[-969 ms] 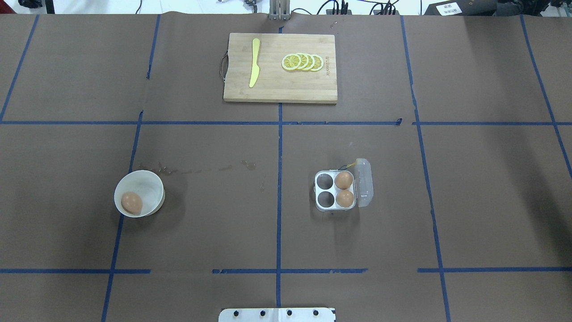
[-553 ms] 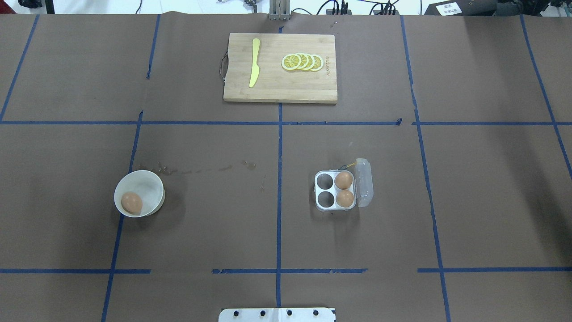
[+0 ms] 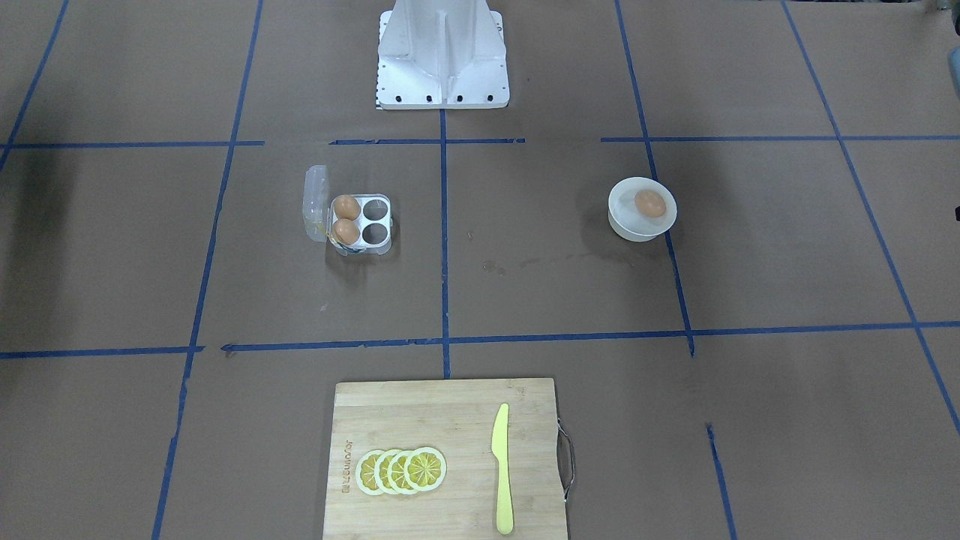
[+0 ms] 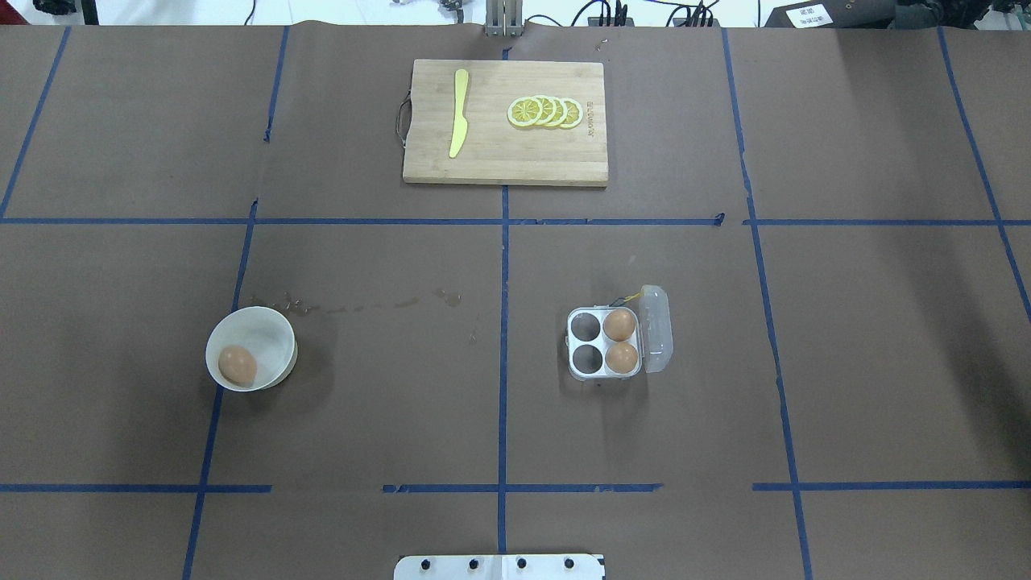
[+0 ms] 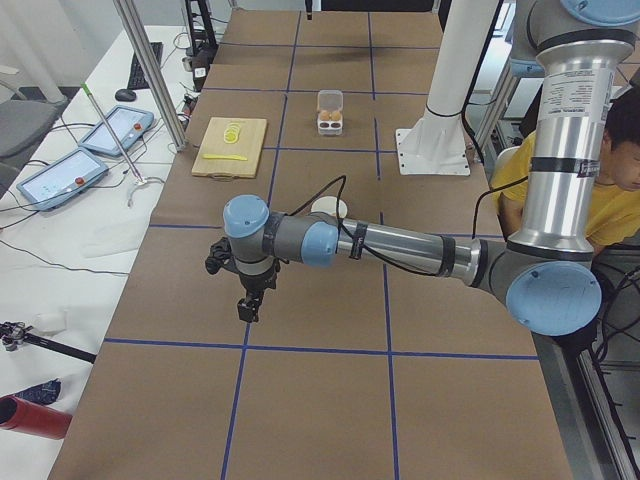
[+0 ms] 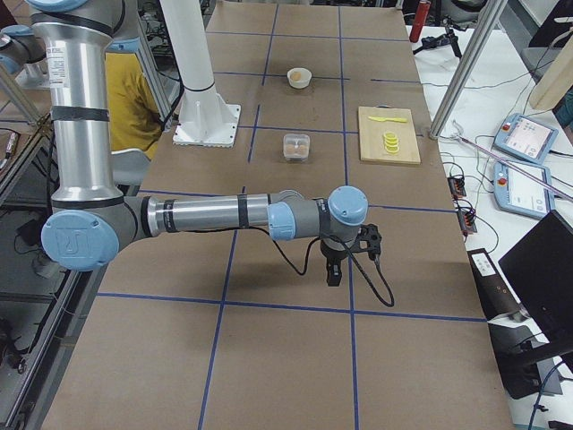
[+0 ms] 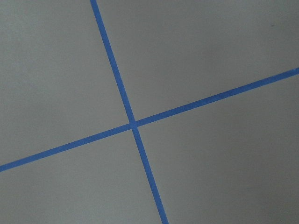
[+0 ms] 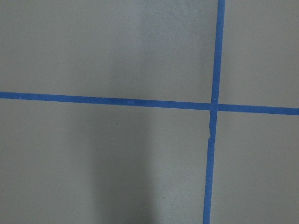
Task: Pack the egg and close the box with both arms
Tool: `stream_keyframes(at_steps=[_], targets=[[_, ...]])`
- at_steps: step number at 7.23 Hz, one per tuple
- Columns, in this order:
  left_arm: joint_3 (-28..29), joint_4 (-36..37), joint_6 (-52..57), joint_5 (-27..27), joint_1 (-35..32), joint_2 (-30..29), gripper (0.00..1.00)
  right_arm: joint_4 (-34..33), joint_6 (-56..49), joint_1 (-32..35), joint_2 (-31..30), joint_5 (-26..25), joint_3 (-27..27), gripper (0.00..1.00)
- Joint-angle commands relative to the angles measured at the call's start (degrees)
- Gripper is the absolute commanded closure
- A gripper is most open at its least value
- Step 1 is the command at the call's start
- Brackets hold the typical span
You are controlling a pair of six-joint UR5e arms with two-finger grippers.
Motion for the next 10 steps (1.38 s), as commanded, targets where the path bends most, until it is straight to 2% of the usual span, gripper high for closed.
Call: stream_keyframes(at_steps=[1,3,4,5,6,7,8,10], targets=[[0.16,-0.05,0.05,-0.28,0.08,0.02,0.00,0.03,0.06,-0.08,0.04,-0.04,0.06,0.00],[-0.45,-0.31,-0.82,-1.41,0.25,-0.33,0.00,0.12,-0.21,-0.08,-0.13,-0.04,0.76,0.00],[-1.59,-1.53,-4.39,-5.17,1.82,-0.41,0.00,0.12,-0.03,-0.08,-0.22,0.05,0.85,0.00],[-3.43,-3.89,-14.00,-5.81,4.97,-0.59,0.00,0.12,-0.03,-0.17,-0.22,0.13,0.85,0.00],[-6.32,-7.40,-28.37,-5.21,10.92,-0.68,0.00,0.90,-0.03,-0.26,-0.22,0.57,0.94,0.00],[-7.74,-8.56,-38.60,-5.03,13.85,-0.77,0.00,4.04,-0.03,-0.61,-0.31,1.18,0.77,0.00],[-9.40,-8.92,-44.54,-4.59,17.19,-0.77,0.00,6.77,0.14,-1.13,-0.83,1.36,0.85,0.00],[-11.78,-8.93,-61.73,-2.05,23.33,-2.51,0.02,7.41,0.14,-1.40,-1.37,3.20,0.77,0.00]])
